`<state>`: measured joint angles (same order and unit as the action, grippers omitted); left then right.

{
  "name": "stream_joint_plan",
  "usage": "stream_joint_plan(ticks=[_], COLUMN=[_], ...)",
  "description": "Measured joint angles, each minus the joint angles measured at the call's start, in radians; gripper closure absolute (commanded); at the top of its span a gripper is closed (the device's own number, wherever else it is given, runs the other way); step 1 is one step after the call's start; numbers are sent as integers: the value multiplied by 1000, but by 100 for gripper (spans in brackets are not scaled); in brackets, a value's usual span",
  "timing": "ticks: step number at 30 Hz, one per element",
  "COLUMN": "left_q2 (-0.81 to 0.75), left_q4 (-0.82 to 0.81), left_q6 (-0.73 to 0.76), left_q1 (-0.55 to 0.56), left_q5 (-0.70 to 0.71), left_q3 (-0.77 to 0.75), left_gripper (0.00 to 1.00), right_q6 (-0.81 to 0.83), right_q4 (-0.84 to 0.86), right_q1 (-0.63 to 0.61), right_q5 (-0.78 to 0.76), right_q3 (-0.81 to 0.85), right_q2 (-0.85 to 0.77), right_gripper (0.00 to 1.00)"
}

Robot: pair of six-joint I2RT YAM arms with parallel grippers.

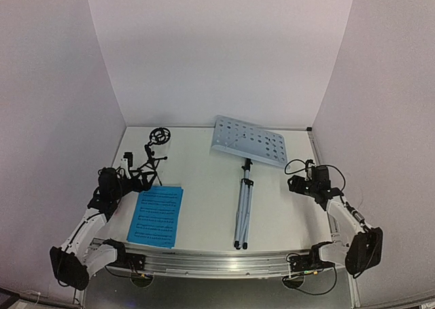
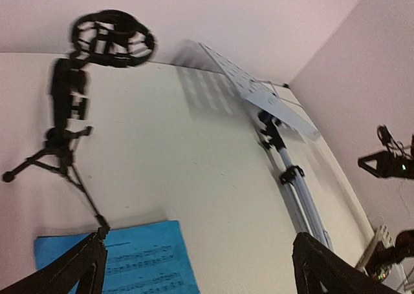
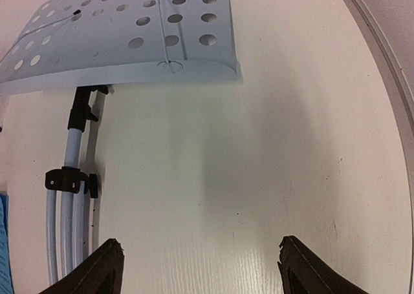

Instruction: Pack up the instrument practice props

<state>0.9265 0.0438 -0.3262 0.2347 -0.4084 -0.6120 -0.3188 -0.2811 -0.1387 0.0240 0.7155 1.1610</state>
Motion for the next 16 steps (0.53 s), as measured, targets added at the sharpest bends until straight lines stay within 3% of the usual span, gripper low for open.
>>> stream_joint_plan(ticks=[6,16], left_q2=[-89,-116], left_q4=[57,124], left_q6=[-7,51], left_q1=[-228,-287], left_q5=[120,437], left_q3=[48,166], left_gripper=[0,0], right_q6=[32,68], right_q4=[203,431], right_q1=[9,9], right_q5=[-73,-136], right_q3=[-153,-293], right_q2=[-75,-123], right_gripper=[20,20])
